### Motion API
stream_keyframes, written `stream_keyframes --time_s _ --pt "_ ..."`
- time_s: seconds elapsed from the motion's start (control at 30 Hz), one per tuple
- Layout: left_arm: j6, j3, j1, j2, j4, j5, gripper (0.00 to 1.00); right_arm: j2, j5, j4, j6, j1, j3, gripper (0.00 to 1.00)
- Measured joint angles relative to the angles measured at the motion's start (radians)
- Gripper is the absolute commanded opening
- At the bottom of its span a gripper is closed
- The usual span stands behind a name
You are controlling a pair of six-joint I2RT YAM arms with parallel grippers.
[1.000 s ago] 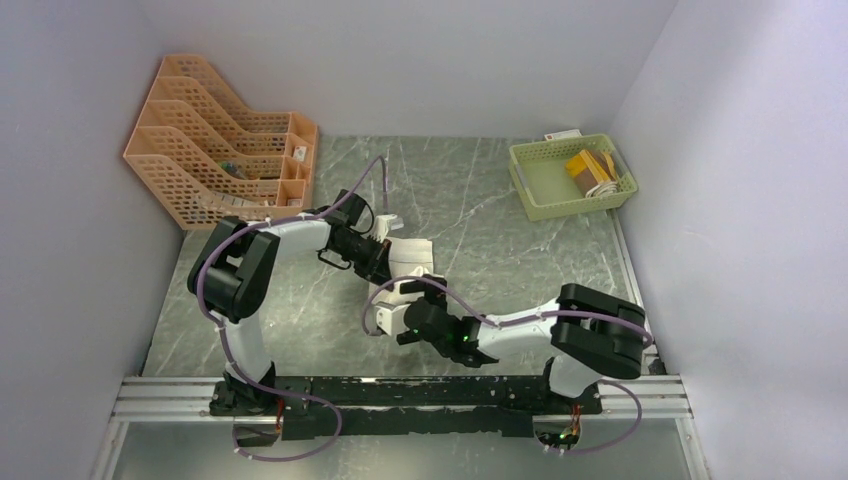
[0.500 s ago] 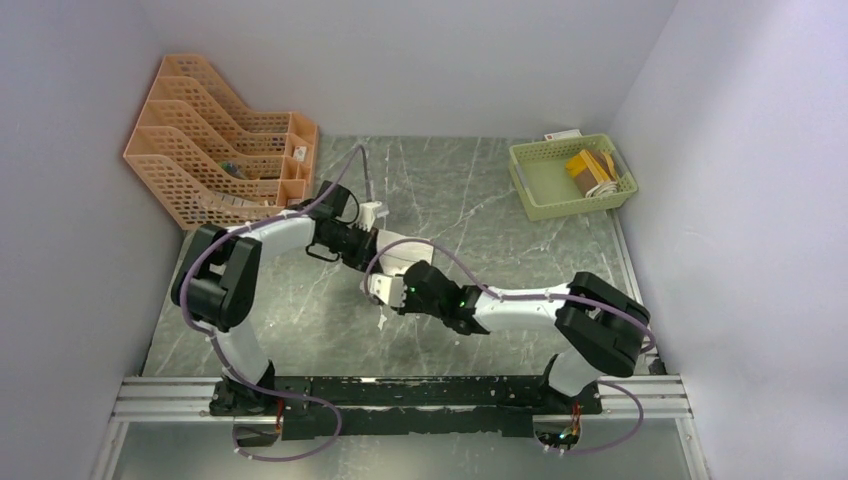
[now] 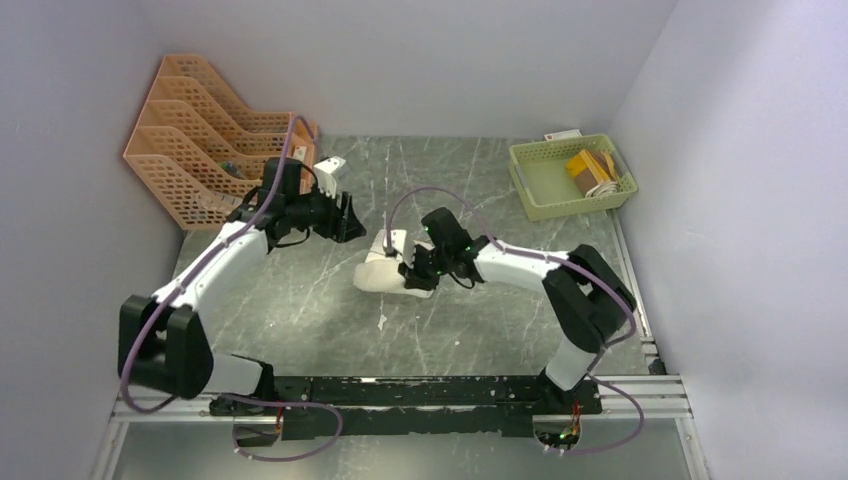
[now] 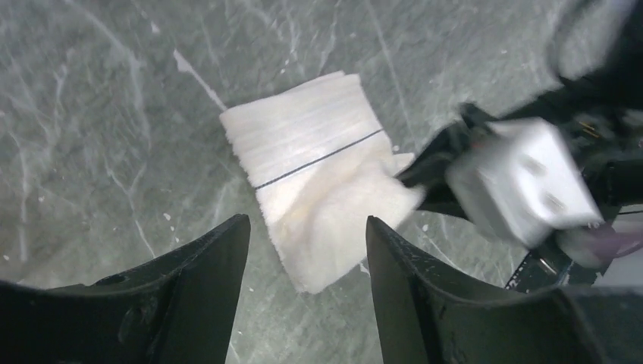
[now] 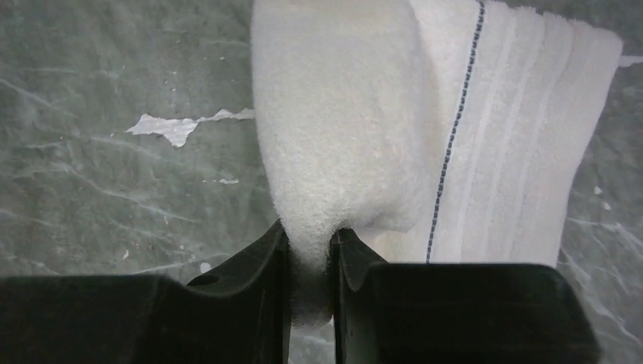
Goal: Roll the towels
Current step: Roll the towel at the center of the board.
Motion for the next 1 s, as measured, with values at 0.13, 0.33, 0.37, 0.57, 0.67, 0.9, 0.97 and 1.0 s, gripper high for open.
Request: stream_keyframes --time_s 0.13,0.33,0.37,0.57,0.67,0.9,0.97,1.0 --pt "0.005 -0.047 -0.007 -0.119 0.034 0.03 0.7 0.107 -0.195 -0.058 0.029 -0.09 0.086 0.16" --pt "0.09 -0.142 -0.135 -0.195 0.01 0.045 0.68 0.23 -0.426 -0.124 0.079 -0.176 0.189 0.16" --pt "0.115 -0.15 -0.179 -0.188 0.005 0.031 0.68 0.247 -0.459 -0.128 0.09 -0.188 0.2 0.16" --pt "0.253 -0.195 -0.366 -0.099 0.004 -0.087 0.68 0.315 -0.614 -0.158 0.143 -0.255 0.235 0.14" --pt "0.309 -0.232 -0.396 -0.059 0.049 -0.179 0.93 0.318 -0.665 -0.183 0.15 -0.28 0.235 0.13" --pt "0.423 -0.309 -0.41 -0.053 0.186 -0.348 0.98 0.318 -0.744 -0.216 0.15 -0.299 0.236 0.11" --pt "0.462 -0.309 -0.423 -0.041 0.229 -0.389 0.97 0.318 -0.759 -0.228 0.149 -0.3 0.241 0.1" --pt "0.478 -0.308 -0.43 -0.031 0.245 -0.406 0.96 0.318 -0.769 -0.232 0.149 -0.3 0.244 0.1"
